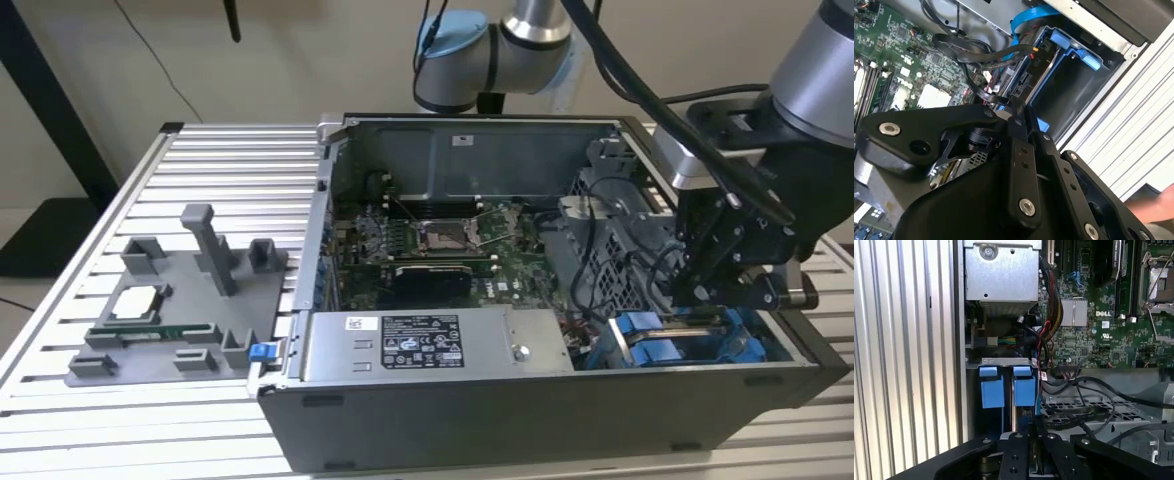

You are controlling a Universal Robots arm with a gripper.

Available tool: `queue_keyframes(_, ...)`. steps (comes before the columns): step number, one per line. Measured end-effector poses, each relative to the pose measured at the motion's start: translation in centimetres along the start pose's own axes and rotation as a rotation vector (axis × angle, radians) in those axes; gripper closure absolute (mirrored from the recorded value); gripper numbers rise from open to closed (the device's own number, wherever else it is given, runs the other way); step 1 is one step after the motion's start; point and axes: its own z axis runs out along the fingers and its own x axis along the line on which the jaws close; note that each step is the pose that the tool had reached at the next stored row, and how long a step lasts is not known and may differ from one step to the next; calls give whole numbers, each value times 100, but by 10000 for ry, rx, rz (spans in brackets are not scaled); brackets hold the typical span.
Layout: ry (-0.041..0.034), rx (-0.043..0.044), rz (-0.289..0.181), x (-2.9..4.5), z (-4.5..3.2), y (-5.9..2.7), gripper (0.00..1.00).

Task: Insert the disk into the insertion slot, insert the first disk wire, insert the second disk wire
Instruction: 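Insert the second disk wire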

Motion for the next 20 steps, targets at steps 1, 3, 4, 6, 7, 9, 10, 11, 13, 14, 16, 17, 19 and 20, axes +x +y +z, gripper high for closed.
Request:
queue_keyframes(1, -1, 3, 0, 0, 1, 0, 100)
queue_keyframes(3, -30, 9, 0, 1, 13, 0, 100)
queue_keyframes(4, -67, 9, 2, 2, 23, 1, 100)
queue_keyframes(6, -143, 10, 5, 4, 43, 2, 100)
queue_keyframes(7, -180, 9, 7, 6, 56, 3, 100)
queue_keyframes(9, -264, 7, 11, 8, 79, 4, 100)
queue_keyframes(10, -289, 6, 13, 9, 90, 2, 100)
queue_keyframes(11, -291, 6, 13, 9, 97, 1, 100)
queue_keyframes(13, -288, 6, 13, 10, 108, -2, 100)
queue_keyframes(14, -288, 6, 12, 11, 113, -4, 100)
queue_keyframes(16, -288, 6, 13, 12, 123, -4, 100)
queue_keyframes(17, -289, 6, 13, 12, 128, -4, 100)
queue_keyframes(19, -287, 6, 12, 13, 130, -5, 100)
queue_keyframes(20, -286, 6, 12, 13, 131, -5, 100)
